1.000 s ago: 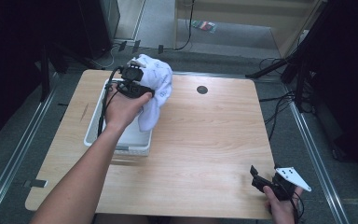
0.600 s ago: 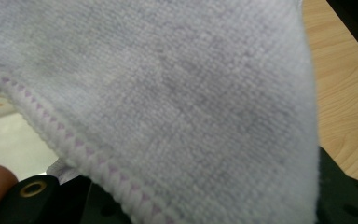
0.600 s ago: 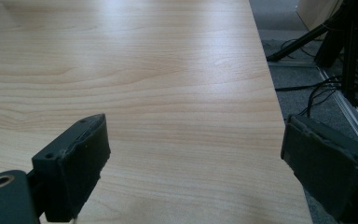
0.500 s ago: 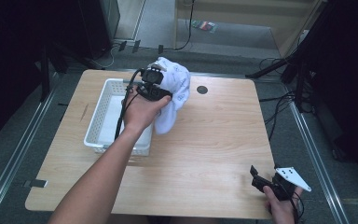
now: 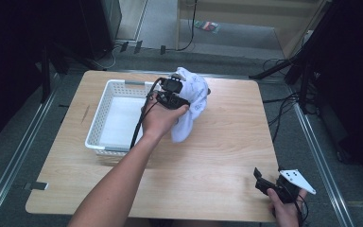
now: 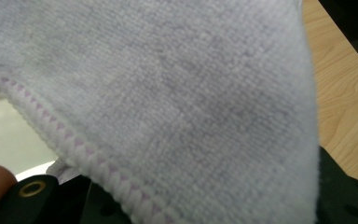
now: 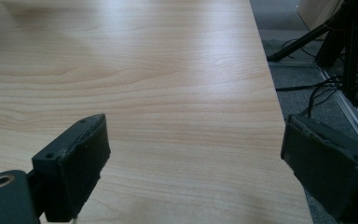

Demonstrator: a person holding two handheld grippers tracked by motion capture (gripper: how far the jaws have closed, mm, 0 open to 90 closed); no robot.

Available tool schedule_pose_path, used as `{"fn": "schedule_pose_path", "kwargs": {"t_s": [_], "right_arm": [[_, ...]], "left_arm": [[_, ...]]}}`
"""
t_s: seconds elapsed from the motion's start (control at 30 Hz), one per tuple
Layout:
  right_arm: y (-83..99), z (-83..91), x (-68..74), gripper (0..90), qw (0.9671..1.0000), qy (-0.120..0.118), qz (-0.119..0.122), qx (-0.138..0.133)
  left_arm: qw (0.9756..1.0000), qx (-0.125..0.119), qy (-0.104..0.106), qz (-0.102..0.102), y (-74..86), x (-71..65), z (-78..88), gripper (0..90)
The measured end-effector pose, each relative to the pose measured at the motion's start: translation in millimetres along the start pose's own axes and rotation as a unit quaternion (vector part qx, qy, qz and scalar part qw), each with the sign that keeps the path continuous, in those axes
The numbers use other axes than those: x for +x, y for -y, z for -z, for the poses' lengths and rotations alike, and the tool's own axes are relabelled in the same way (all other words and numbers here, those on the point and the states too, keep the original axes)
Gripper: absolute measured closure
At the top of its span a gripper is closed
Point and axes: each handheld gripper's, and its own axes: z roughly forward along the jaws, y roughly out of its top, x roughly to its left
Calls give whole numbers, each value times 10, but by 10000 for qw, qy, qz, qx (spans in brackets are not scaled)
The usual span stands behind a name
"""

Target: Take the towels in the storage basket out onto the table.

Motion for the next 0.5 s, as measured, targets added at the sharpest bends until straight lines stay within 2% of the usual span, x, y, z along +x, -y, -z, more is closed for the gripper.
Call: {"fn": "schedule_pose_path", "kwargs": {"t_s": [0.13, 0.33, 0.5], "right_arm": [[0, 1, 0, 78, 10000, -7, -15, 2], [0, 1, -1, 79, 10000, -14, -17, -3], [1, 1, -2, 79, 10000, -18, -13, -6]], "left_arm": [[10000, 45, 42, -20, 14, -42, -79, 552], [9998, 73, 160, 69, 83, -98, -274, 539], [9995, 230, 216, 80, 152, -104, -423, 525]]}}
